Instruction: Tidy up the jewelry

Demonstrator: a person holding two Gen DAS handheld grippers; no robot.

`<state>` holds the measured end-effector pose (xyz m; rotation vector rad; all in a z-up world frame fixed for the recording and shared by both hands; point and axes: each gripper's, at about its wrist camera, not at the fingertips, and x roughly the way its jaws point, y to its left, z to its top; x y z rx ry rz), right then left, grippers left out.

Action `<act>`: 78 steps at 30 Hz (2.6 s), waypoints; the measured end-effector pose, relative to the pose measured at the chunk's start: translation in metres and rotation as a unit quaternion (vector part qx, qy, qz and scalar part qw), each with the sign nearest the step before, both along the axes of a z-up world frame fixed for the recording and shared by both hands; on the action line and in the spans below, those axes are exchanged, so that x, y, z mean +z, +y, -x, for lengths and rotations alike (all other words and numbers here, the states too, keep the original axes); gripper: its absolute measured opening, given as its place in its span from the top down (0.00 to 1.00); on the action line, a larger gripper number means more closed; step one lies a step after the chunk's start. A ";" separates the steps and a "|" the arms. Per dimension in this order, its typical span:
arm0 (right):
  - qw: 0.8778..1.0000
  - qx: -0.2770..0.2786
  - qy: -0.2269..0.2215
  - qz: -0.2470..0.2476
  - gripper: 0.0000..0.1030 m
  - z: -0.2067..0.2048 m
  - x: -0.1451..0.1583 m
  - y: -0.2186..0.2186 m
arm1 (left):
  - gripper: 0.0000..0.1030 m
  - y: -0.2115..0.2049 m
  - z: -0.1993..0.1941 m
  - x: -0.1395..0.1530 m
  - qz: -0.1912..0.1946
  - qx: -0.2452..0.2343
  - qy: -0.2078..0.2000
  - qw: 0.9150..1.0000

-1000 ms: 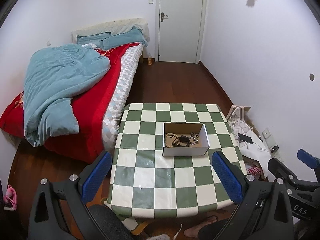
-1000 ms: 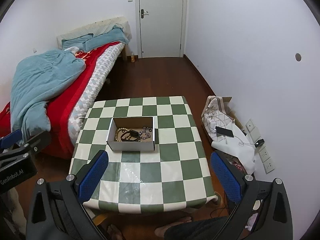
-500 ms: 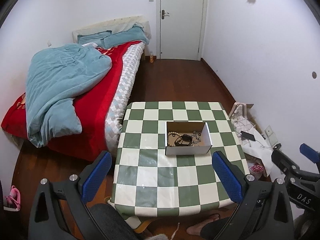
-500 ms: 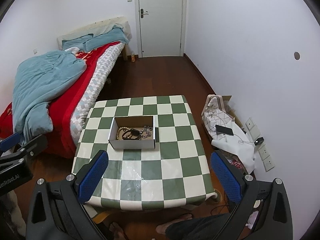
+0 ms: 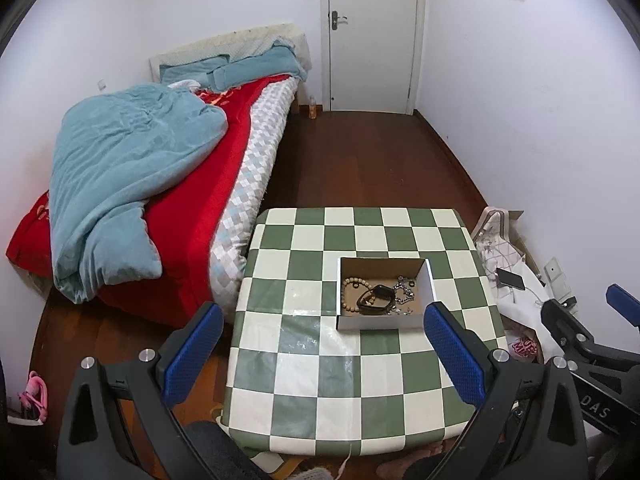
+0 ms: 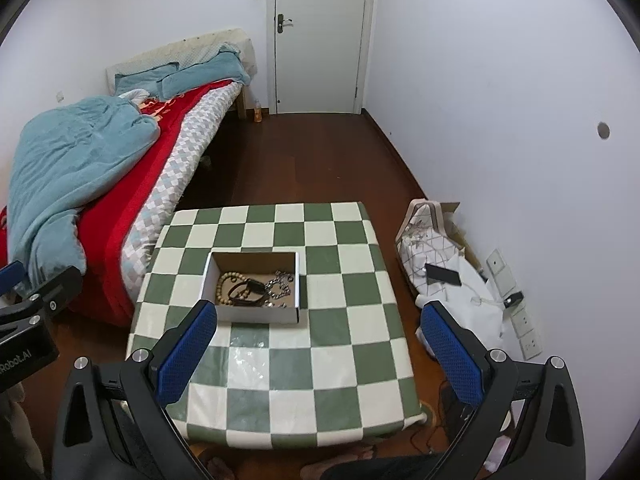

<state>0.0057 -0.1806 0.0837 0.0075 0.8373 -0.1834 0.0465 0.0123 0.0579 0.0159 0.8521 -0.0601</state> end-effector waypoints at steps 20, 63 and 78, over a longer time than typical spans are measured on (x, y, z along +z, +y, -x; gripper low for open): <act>0.999 -0.001 0.042 0.000 0.00 -0.055 -0.030 0.003 | 0.00 -0.002 -0.031 -0.021 -0.007 -0.002 0.034 0.999; 0.999 0.006 0.043 0.001 0.00 -0.060 -0.028 0.009 | 0.00 0.002 -0.031 -0.023 -0.021 0.011 0.024 0.999; 0.999 0.010 0.042 0.001 0.00 -0.060 -0.023 0.010 | 0.00 0.000 -0.031 -0.020 -0.022 0.013 0.020 0.999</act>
